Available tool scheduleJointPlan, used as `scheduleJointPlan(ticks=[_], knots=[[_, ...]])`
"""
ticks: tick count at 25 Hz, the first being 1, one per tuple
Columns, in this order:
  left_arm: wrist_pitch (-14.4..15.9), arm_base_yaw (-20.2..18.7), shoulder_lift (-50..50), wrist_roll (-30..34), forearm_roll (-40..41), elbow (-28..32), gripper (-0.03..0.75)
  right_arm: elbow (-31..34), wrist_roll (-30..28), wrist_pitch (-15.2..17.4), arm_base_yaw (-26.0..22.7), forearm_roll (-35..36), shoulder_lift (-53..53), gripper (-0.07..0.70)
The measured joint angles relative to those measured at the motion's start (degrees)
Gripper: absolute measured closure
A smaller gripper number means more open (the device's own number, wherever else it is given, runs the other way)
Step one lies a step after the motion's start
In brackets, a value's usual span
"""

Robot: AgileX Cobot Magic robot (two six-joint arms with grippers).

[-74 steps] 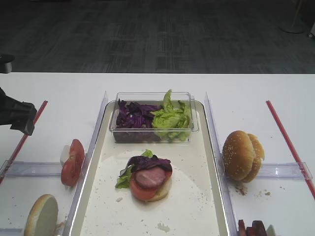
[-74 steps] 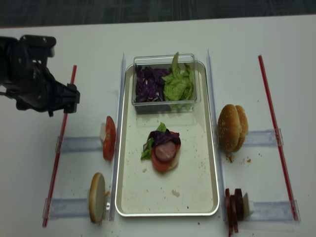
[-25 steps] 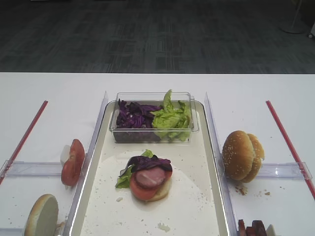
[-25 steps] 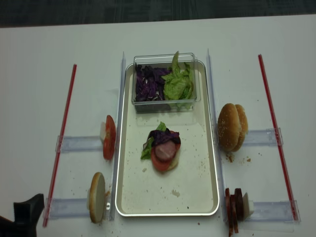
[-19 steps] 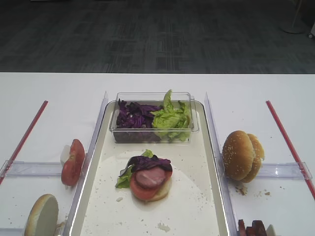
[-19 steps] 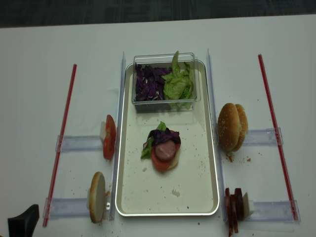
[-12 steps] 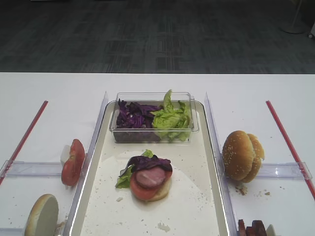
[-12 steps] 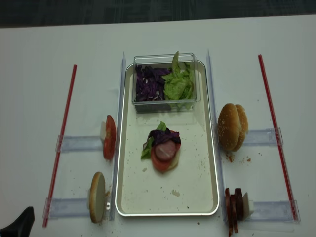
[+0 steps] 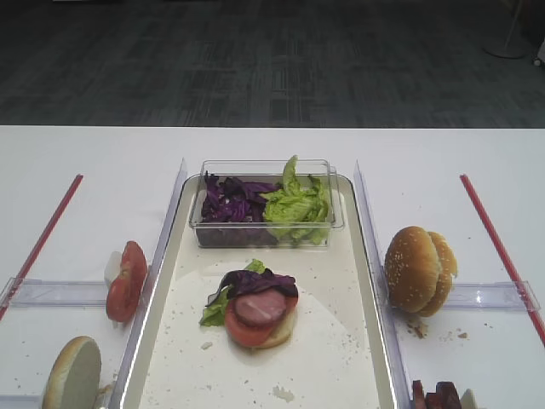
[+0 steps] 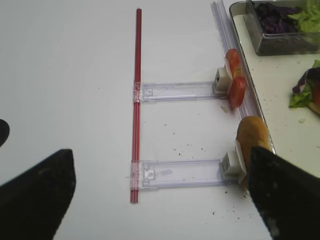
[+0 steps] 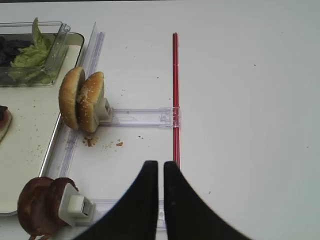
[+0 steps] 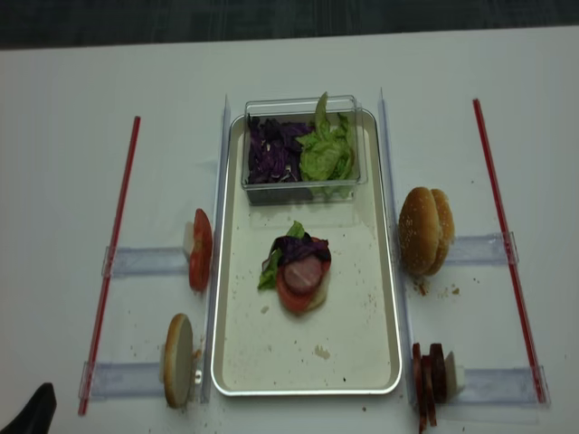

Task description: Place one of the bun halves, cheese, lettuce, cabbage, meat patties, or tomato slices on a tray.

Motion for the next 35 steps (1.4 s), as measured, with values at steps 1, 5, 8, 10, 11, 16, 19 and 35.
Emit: scheduleJointPlan(ticks=[1, 5, 8, 10, 11, 16, 19, 35], knots=[[0.0, 0.0, -0.1, 0.0, 0.0, 0.0, 0.076, 0.0, 0.0, 0.0, 0.0, 0.0, 0.0, 0.563], [0.0, 0.0, -0.1, 0.0, 0.0, 0.0, 0.076, 0.0, 0.0, 0.0, 0.0, 0.0, 0.0, 0.563], [0.0, 0.0, -0.1, 0.0, 0.0, 0.0, 0.076, 0.0, 0.0, 0.0, 0.0, 0.0, 0.0, 0.563], [0.0, 0.0, -0.1, 0.0, 0.0, 0.0, 0.076, 0.0, 0.0, 0.0, 0.0, 0.0, 0.0, 0.563], [0.0, 0.0, -0.1, 0.0, 0.0, 0.0, 0.076, 0.0, 0.0, 0.0, 0.0, 0.0, 0.0, 0.563], [0.0, 0.0, -0.1, 0.0, 0.0, 0.0, 0.076, 0.0, 0.0, 0.0, 0.0, 0.0, 0.0, 0.563], [0.0, 0.0, -0.1, 0.0, 0.0, 0.0, 0.076, 0.0, 0.0, 0.0, 0.0, 0.0, 0.0, 0.563], [0.0, 0.0, -0.1, 0.0, 0.0, 0.0, 0.076, 0.0, 0.0, 0.0, 0.0, 0.0, 0.0, 0.563]])
